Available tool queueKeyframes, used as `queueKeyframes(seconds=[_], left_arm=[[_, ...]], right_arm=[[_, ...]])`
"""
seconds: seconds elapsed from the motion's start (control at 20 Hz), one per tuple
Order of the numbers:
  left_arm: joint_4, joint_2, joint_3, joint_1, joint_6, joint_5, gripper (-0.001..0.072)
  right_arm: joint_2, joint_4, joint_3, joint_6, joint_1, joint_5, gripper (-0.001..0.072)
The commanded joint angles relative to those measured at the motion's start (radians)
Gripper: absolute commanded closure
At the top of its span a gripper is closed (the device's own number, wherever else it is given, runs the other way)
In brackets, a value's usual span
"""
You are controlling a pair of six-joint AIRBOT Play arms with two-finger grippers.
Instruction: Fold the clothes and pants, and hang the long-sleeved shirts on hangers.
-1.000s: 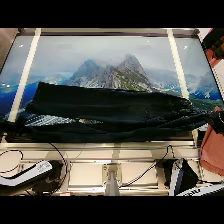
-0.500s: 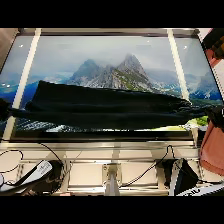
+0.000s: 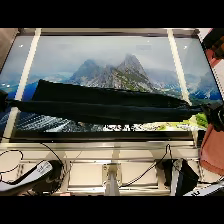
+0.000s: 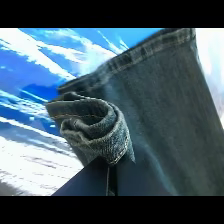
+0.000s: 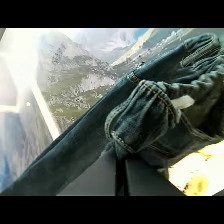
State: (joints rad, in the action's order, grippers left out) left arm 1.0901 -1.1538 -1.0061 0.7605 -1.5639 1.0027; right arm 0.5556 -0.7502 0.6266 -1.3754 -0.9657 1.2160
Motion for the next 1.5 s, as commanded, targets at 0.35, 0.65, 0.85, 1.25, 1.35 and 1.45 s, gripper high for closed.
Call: queueKeyframes(seconds=[0.35,0.65,0.85,1.25,1.35,1.45], left_arm=[[-0.176,-0.195,-0.007,-0.218,-0.146,-0.439,0.068],[-0.183,-0.35,-0.139,-0.339,-0.15,-0.553,0.0681],[-0.187,-0.424,-0.16,-0.354,-0.15,-0.581,0.068],[-0.187,-0.436,-0.16,-0.34,-0.15,-0.595,0.068],[-0.184,-0.423,-0.16,-0.339,-0.15,-0.6,0.068],[-0.137,-0.396,-0.16,-0.339,-0.15,-0.62,0.068]], right_arm=[[0.222,0.016,-0.127,-0.305,0.412,-0.743,0.0669],[0.55,0.1,-0.124,-0.499,0.648,-1.052,0.0669],[0.631,0.103,-0.087,-0.498,0.7,-1.091,0.0668],[0.632,0.031,0.004,-0.437,0.711,-1.177,0.0668],[0.632,0.031,0.004,-0.437,0.711,-1.191,0.0669],[0.632,0.006,0.004,-0.437,0.711,-1.206,0.0668]])
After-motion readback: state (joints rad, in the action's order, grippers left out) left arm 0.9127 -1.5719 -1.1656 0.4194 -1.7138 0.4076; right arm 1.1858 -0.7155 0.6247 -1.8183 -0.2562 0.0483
